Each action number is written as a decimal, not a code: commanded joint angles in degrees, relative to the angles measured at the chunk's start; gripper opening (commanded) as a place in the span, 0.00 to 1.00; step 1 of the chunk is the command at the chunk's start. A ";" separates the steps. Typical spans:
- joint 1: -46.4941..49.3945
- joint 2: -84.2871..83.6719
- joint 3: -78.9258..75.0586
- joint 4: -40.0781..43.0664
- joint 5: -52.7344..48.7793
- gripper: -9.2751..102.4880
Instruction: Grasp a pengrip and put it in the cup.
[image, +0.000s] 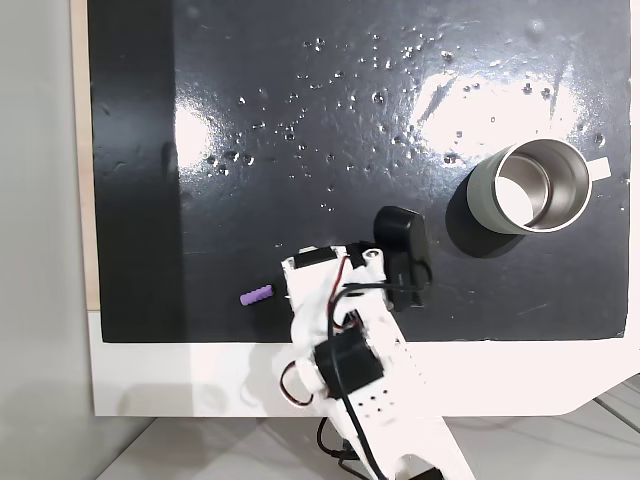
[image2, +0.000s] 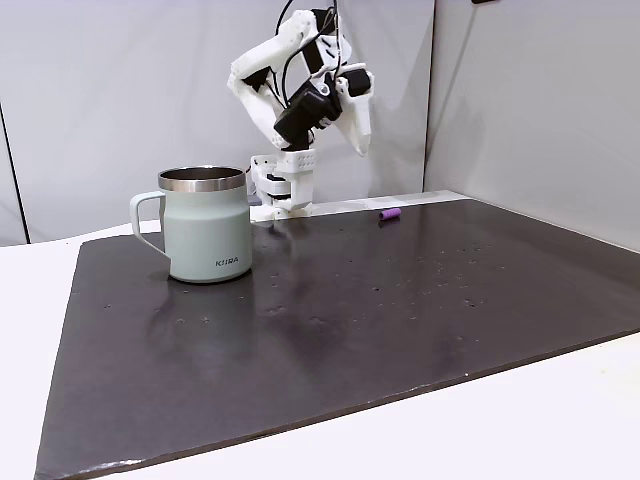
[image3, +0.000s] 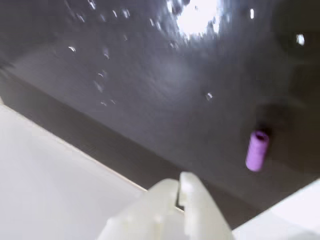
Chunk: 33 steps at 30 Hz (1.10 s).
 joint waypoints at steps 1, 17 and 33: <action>-5.45 -7.65 -8.09 3.60 5.80 0.14; -20.57 -30.32 -14.94 6.42 19.51 0.34; -30.32 -38.94 -8.88 -3.08 21.18 0.33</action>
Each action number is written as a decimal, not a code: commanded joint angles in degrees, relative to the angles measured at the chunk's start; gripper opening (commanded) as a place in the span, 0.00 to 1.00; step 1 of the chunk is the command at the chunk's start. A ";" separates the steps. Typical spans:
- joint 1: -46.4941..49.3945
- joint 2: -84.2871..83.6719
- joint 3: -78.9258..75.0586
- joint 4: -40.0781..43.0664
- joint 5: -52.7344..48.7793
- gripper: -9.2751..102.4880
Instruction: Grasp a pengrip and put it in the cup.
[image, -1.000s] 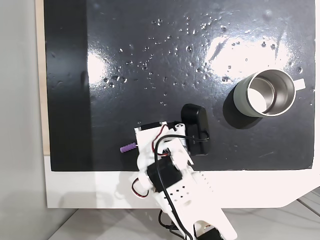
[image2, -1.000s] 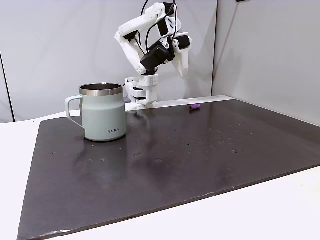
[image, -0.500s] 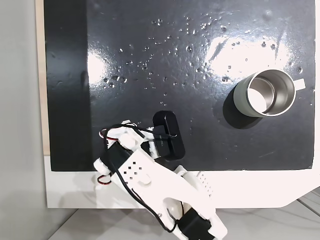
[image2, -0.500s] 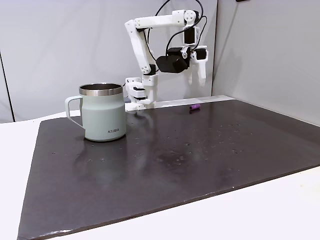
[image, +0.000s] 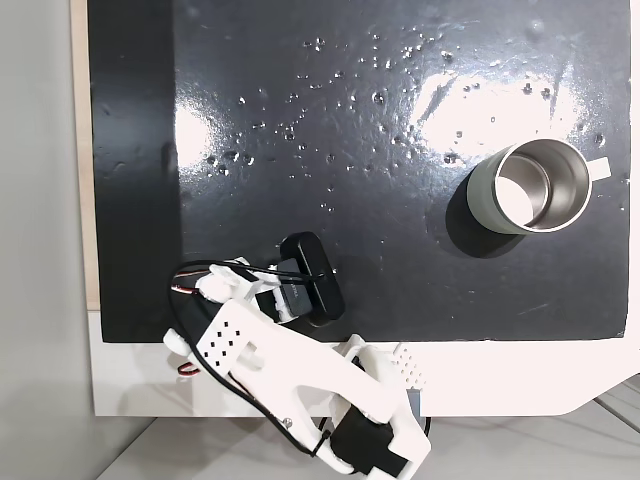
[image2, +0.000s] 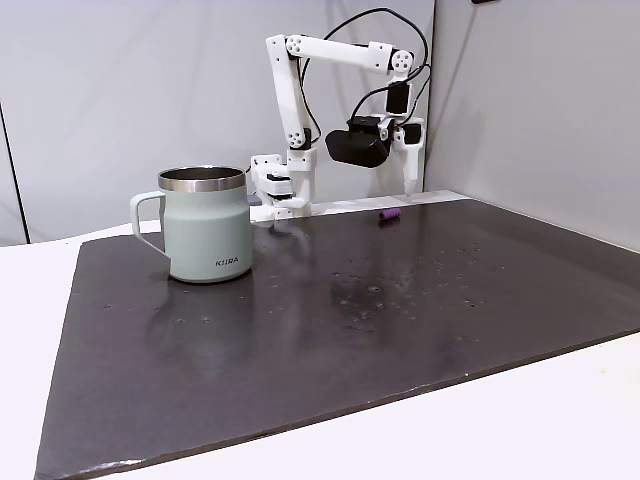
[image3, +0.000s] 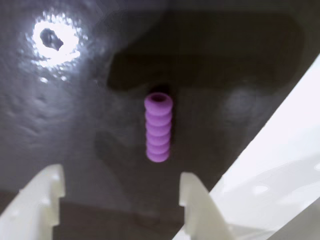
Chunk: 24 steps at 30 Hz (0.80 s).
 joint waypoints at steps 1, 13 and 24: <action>-1.67 -1.14 0.00 -1.32 0.26 0.33; -7.03 -8.53 1.49 -7.65 -0.44 0.32; -7.82 -9.67 5.98 -13.01 -2.46 0.29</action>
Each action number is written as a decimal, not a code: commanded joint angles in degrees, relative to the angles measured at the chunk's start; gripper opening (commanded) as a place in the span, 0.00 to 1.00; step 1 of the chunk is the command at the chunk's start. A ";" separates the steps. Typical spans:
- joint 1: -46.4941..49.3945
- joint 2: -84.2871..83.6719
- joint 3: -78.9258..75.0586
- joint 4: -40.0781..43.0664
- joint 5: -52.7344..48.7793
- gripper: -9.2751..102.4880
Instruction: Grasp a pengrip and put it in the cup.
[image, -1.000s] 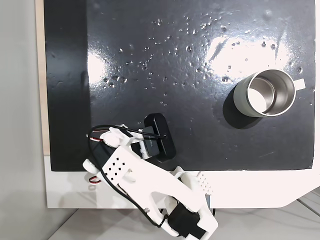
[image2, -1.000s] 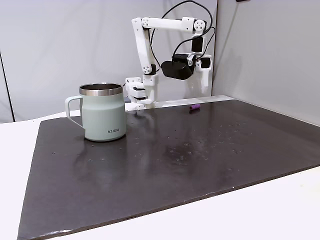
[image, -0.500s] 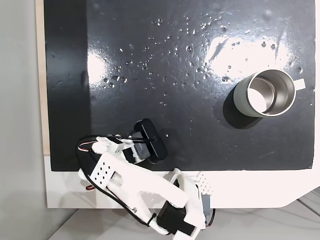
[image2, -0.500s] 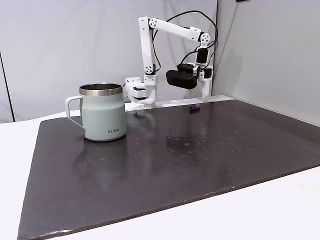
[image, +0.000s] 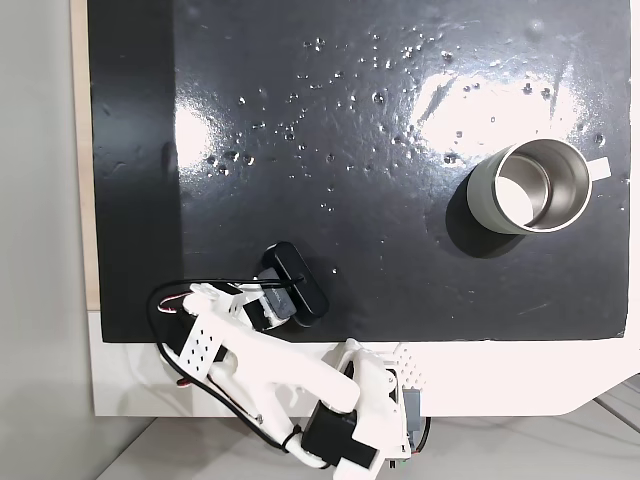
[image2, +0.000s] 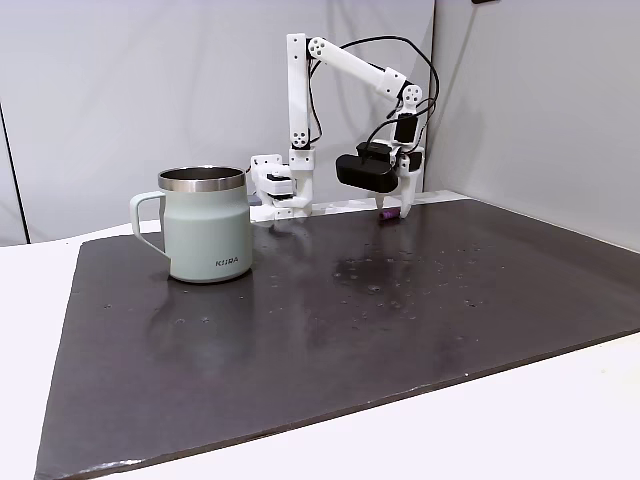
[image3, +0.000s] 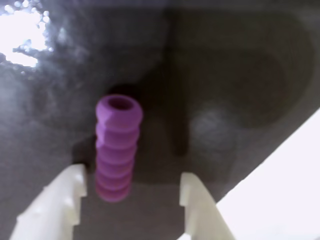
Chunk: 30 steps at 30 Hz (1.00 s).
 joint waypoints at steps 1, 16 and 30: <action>0.18 0.26 0.44 -1.41 -0.97 0.29; 6.68 1.49 6.50 -4.04 -4.83 0.21; 8.26 3.43 7.29 -4.57 -6.68 0.08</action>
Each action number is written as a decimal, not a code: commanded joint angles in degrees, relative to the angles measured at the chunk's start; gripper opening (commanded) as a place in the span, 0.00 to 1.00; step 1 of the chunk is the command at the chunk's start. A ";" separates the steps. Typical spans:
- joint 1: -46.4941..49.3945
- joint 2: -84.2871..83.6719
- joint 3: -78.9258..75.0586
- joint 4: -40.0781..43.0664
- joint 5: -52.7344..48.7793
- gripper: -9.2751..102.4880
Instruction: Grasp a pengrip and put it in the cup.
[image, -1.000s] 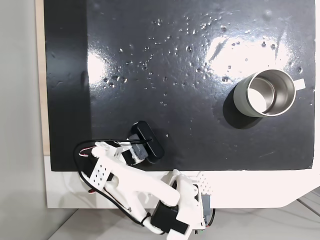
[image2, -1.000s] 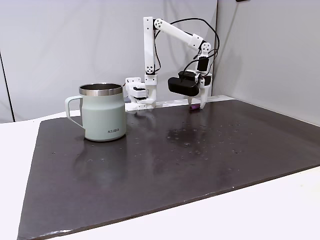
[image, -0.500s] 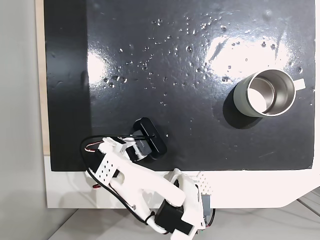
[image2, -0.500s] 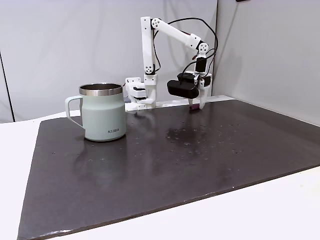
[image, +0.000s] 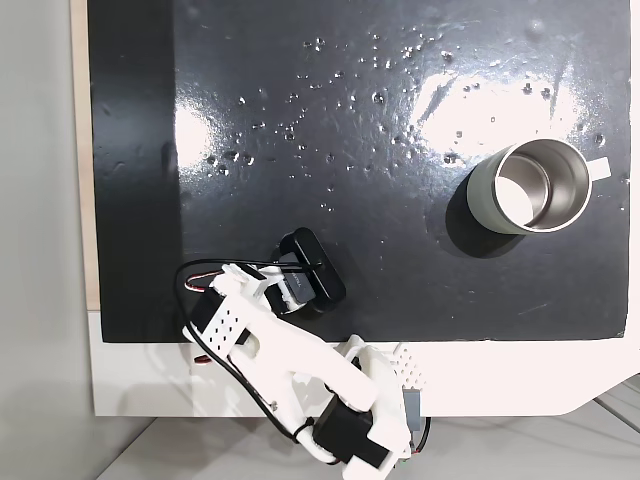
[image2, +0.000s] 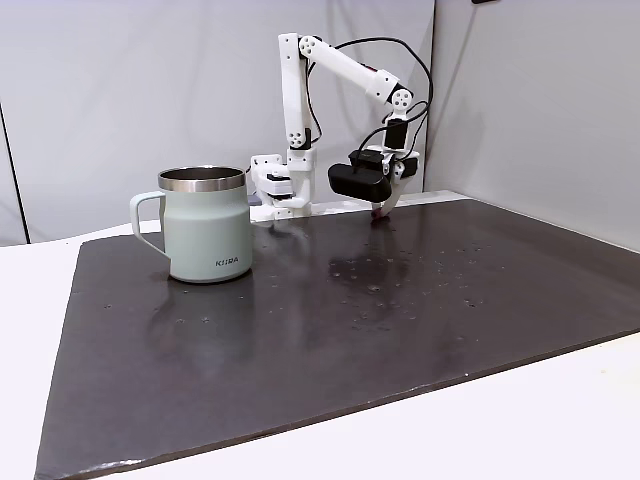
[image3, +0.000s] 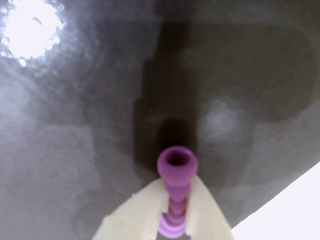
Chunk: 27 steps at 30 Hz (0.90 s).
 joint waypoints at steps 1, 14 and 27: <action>0.79 1.23 0.09 -0.26 -1.05 0.08; 14.33 7.82 -21.62 16.96 -10.63 0.08; 47.64 26.19 -24.35 26.72 -37.27 0.08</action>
